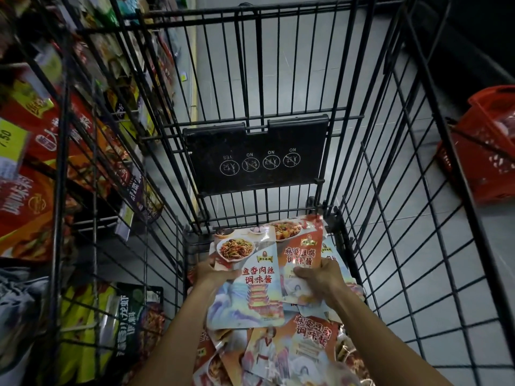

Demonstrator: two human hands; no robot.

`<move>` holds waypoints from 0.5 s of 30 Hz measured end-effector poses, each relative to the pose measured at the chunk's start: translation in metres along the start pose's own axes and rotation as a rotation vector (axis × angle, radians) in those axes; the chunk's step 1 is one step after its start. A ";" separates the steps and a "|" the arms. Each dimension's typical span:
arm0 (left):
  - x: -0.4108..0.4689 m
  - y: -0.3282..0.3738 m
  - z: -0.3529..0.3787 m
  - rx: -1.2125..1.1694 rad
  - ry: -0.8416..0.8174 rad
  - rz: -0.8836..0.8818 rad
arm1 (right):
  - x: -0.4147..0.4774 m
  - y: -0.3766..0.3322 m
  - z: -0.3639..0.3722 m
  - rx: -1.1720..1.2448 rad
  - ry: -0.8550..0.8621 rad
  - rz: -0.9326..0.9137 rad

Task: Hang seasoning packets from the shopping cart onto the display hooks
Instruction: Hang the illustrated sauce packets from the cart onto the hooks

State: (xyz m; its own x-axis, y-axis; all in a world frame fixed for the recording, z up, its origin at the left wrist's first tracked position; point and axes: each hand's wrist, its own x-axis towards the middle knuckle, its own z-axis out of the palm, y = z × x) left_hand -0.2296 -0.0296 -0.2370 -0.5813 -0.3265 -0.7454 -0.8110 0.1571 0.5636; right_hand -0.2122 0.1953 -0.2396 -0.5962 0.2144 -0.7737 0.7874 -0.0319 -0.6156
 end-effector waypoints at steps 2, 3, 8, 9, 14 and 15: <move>-0.002 0.001 -0.004 -0.019 -0.020 -0.016 | 0.001 -0.002 -0.003 -0.039 -0.038 0.019; -0.002 0.001 -0.006 -0.037 -0.027 -0.019 | 0.001 -0.003 -0.003 -0.025 -0.057 0.036; -0.003 -0.001 -0.019 -0.114 -0.102 -0.029 | -0.004 -0.004 -0.001 0.155 -0.121 0.118; -0.005 0.000 -0.021 -0.129 -0.122 -0.039 | -0.004 -0.004 0.001 0.157 -0.103 0.109; -0.020 0.002 -0.024 -0.282 -0.222 -0.079 | -0.014 -0.003 0.004 0.073 -0.001 0.000; -0.024 0.002 -0.024 -0.289 -0.245 -0.066 | -0.018 -0.005 0.003 0.064 0.009 -0.026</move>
State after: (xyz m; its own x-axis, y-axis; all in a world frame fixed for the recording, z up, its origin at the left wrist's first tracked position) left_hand -0.2157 -0.0441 -0.2097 -0.5559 -0.0889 -0.8265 -0.8149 -0.1377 0.5629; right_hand -0.2063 0.1884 -0.2231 -0.6148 0.2245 -0.7560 0.7597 -0.0889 -0.6442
